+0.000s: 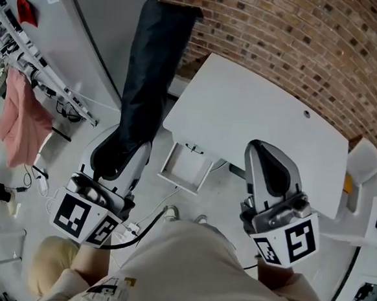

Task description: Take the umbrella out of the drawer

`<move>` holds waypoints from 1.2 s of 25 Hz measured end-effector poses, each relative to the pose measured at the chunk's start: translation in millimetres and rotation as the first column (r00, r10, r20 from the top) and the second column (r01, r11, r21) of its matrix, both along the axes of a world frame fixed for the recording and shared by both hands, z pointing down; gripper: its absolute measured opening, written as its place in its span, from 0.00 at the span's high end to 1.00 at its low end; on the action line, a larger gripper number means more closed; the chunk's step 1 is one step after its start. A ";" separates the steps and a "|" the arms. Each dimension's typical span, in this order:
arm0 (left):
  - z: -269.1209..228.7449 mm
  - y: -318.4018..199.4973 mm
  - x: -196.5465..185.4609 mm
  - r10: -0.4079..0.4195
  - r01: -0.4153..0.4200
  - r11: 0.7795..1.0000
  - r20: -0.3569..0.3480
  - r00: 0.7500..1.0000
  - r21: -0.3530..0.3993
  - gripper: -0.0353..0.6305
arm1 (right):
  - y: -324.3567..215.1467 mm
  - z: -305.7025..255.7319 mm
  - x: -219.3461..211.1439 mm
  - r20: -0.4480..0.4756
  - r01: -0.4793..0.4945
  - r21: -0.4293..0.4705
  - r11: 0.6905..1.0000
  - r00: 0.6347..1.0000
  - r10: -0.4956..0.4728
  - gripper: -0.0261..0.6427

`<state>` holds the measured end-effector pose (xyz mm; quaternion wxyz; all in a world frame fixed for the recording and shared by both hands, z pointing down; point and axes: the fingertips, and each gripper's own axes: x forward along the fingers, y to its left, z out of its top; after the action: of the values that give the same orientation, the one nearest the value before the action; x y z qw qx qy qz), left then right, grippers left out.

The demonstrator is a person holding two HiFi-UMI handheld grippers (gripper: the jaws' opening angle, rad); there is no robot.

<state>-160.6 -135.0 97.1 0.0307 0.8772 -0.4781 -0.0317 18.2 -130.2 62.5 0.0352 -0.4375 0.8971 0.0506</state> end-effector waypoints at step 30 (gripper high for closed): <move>33.1 18.3 6.0 0.027 -0.026 0.995 0.009 1.000 -0.099 0.66 | 13.2 26.2 -8.6 -0.069 0.025 -0.059 0.998 0.997 -0.029 0.95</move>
<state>-154.6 -116.8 130.2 0.0722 0.8811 -0.4675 -0.0032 9.6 -116.9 88.7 -0.0080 -0.4242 0.9047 0.0393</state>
